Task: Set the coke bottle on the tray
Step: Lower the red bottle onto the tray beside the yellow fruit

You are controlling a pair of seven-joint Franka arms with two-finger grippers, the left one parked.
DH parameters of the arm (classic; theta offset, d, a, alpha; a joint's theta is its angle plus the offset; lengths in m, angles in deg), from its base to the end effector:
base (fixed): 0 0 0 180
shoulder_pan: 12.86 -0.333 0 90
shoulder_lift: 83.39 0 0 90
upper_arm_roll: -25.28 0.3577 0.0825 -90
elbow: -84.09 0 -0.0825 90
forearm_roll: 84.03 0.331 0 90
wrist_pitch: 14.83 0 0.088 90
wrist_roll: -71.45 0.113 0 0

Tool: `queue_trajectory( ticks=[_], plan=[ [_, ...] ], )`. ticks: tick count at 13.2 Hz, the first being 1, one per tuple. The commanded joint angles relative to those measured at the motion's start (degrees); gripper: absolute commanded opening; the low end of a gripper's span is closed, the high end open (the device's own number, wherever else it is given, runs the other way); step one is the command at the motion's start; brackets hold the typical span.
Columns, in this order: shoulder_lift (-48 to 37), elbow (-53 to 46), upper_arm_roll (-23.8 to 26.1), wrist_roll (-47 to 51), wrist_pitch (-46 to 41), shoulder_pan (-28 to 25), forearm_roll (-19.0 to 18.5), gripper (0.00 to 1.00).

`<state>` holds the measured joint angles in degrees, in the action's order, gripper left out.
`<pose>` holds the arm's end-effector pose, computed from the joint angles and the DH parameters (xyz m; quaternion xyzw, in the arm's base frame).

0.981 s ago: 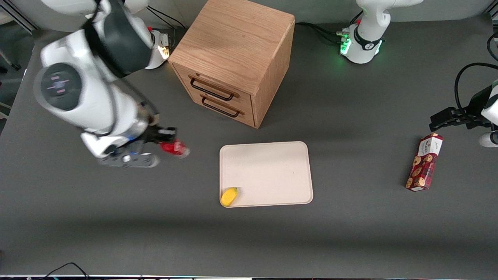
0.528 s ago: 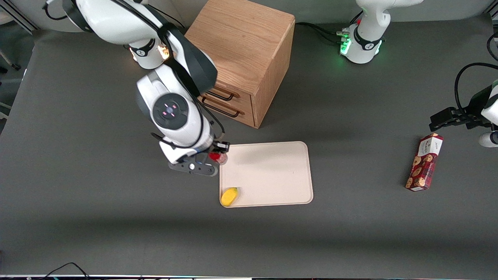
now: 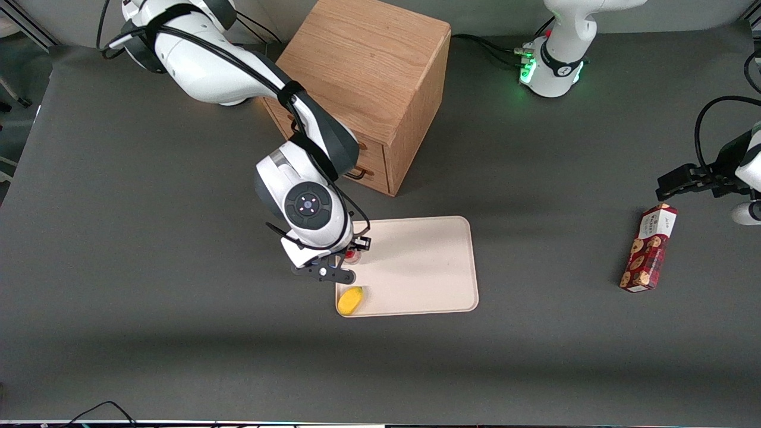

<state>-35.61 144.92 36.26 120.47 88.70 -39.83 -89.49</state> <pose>0.6166 0.4054 0.3701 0.9927 -0.1115 -0.0454 0.0072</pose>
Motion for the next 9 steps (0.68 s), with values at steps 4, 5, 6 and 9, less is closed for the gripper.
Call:
queue_trajectory(
  ticks=[4,5,6,9],
  plan=[
    [0.1,2.5,0.6,2.2,3.4,0.0,-3.0,0.0],
    [0.2,2.5,0.6,2.2,3.4,0.0,-3.1,0.0],
    [0.2,2.6,0.6,2.2,3.5,0.0,-3.1,0.49],
    [-0.3,2.6,0.6,3.0,3.6,0.3,-3.5,1.0]
  ],
)
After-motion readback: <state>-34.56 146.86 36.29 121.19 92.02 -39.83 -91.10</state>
